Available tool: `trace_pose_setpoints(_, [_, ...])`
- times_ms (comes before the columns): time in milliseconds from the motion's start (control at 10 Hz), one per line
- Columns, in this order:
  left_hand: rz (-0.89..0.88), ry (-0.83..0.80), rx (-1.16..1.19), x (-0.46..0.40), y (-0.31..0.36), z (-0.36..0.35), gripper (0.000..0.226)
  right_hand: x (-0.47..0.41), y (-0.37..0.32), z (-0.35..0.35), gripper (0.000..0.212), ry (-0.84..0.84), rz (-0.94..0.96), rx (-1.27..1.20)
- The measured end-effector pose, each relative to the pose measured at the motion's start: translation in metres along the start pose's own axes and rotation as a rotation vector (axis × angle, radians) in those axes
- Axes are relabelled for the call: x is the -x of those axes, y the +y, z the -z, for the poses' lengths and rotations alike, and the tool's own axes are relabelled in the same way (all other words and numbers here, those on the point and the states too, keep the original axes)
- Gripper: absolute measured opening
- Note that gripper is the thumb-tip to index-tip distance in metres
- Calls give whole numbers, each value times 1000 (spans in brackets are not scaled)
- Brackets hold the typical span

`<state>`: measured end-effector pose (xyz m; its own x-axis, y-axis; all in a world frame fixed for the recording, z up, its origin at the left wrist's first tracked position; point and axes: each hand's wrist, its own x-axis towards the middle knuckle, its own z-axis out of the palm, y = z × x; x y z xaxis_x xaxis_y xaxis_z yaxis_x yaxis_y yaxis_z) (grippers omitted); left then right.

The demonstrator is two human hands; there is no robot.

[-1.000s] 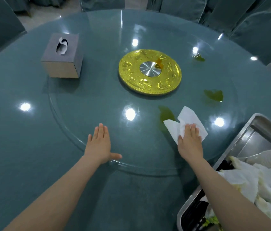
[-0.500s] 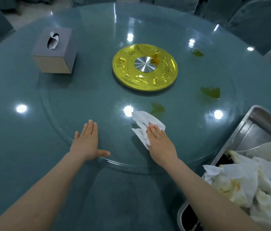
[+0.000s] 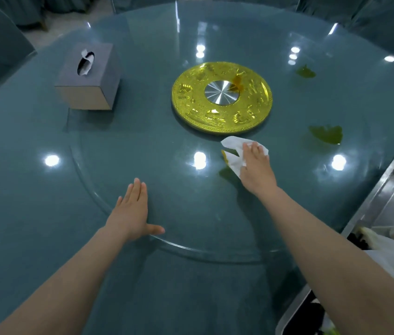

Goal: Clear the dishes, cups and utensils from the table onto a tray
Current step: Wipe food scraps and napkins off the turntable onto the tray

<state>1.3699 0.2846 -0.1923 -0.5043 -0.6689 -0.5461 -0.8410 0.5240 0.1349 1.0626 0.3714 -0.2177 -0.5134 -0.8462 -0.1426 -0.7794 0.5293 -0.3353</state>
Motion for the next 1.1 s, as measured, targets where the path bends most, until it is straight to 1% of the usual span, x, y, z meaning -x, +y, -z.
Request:
trace_pose_setpoints(100, [1,11,-17,-1,1,-1,131,-13,-13,-6,52,-67,75,60])
trace_pose_setpoints(200, [4,24,-29,0,2,-2,131,-2,-23,-15,57,-103,191,75])
trace_pose_setpoints(300, [5,23,-24,0,3,-1,131,33,-40,-30,58,-131,310,76])
trace_pose_setpoints(400, [-1,27,-27,2,3,0,130,70,-51,-39,57,-150,361,77])
trace_pose_setpoints(500, [-4,26,-22,4,3,1,130,100,-45,-38,62,-184,425,84])
trace_pose_setpoints(600, [-8,27,-13,4,3,1,130,121,-26,-34,64,-162,455,98])
trace_pose_setpoints(700, [-13,41,-4,5,6,-1,130,118,-6,-27,65,-83,302,56])
trace_pose_setpoints(800, [-14,70,18,6,7,-4,130,86,6,-17,65,-1,115,101])
trace_pose_setpoints(900, [-14,91,46,5,8,-9,131,40,3,-7,63,12,34,118])
trace_pose_setpoints(1000, [-15,106,48,5,10,-13,132,6,-14,-4,67,-27,14,61])
trace_pose_setpoints(1100, [-21,125,72,6,12,-18,132,0,-43,-14,64,-82,121,83])
